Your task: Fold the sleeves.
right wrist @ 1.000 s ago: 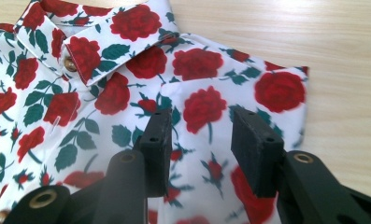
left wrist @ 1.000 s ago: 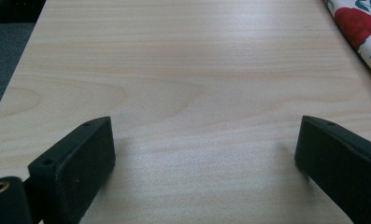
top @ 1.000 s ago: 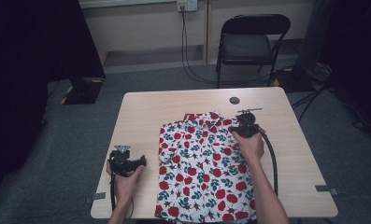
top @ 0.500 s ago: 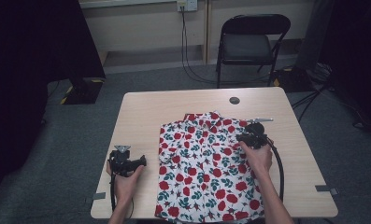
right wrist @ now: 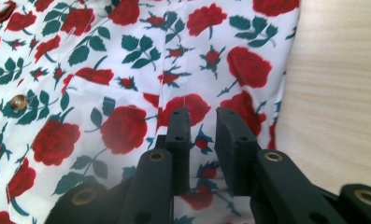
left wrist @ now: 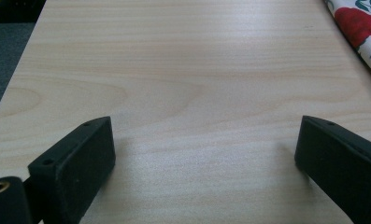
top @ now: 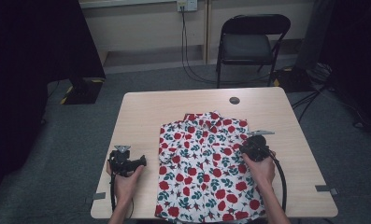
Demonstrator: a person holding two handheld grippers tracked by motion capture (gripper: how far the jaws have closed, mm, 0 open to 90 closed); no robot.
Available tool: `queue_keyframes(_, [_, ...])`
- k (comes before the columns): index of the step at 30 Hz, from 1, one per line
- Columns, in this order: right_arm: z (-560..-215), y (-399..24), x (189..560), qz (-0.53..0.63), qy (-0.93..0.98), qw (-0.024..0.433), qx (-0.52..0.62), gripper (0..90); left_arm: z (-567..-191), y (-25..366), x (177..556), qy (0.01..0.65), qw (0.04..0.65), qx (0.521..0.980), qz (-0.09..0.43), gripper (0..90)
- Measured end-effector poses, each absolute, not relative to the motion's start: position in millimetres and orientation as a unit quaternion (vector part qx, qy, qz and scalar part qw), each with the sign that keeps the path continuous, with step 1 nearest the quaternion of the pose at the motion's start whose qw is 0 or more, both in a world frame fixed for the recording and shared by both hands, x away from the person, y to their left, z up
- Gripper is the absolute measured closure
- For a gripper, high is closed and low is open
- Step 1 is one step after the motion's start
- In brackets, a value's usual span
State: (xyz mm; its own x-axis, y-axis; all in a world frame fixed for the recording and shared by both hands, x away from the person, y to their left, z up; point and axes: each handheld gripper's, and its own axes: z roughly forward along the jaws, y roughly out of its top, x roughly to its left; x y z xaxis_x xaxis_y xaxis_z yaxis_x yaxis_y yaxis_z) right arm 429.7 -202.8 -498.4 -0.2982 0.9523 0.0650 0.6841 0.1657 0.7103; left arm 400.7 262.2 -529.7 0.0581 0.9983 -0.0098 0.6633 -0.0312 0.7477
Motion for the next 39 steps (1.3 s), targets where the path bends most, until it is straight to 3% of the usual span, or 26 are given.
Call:
queue_keyframes(7, [-509, -197, 427, 0.319, 0.741, 0.211, 0.553, 77.6, -530, 261, 399, 0.630, 0.301, 0.659, 0.279, 4.5])
queue_keyframes(11, [-511, -198, 426, 0.329, 0.739, 0.215, 0.547, 73.7, -530, 261, 398, 0.630, 0.299, 0.660, 0.279, 4.5])
queue_keyframes(15, [-507, -201, 419, 0.353, 0.728, 0.221, 0.544, 60.6, -530, 260, 397, 0.632, 0.299, 0.658, 0.280, 4.5])
queue_keyframes(19, [-495, -212, 413, 0.383, 0.700, 0.221, 0.561, 38.7, -530, 260, 397, 0.633, 0.299, 0.657, 0.280, 4.5])
queue_keyframes(25, [-482, -235, 400, 0.405, 0.669, 0.233, 0.578, 20.9, -530, 260, 397, 0.633, 0.299, 0.657, 0.280, 4.5])
queue_keyframes(39, [-499, -276, 365, 0.370, 0.645, 0.267, 0.613, 20.0, -530, 259, 397, 0.633, 0.299, 0.657, 0.280, 4.5])
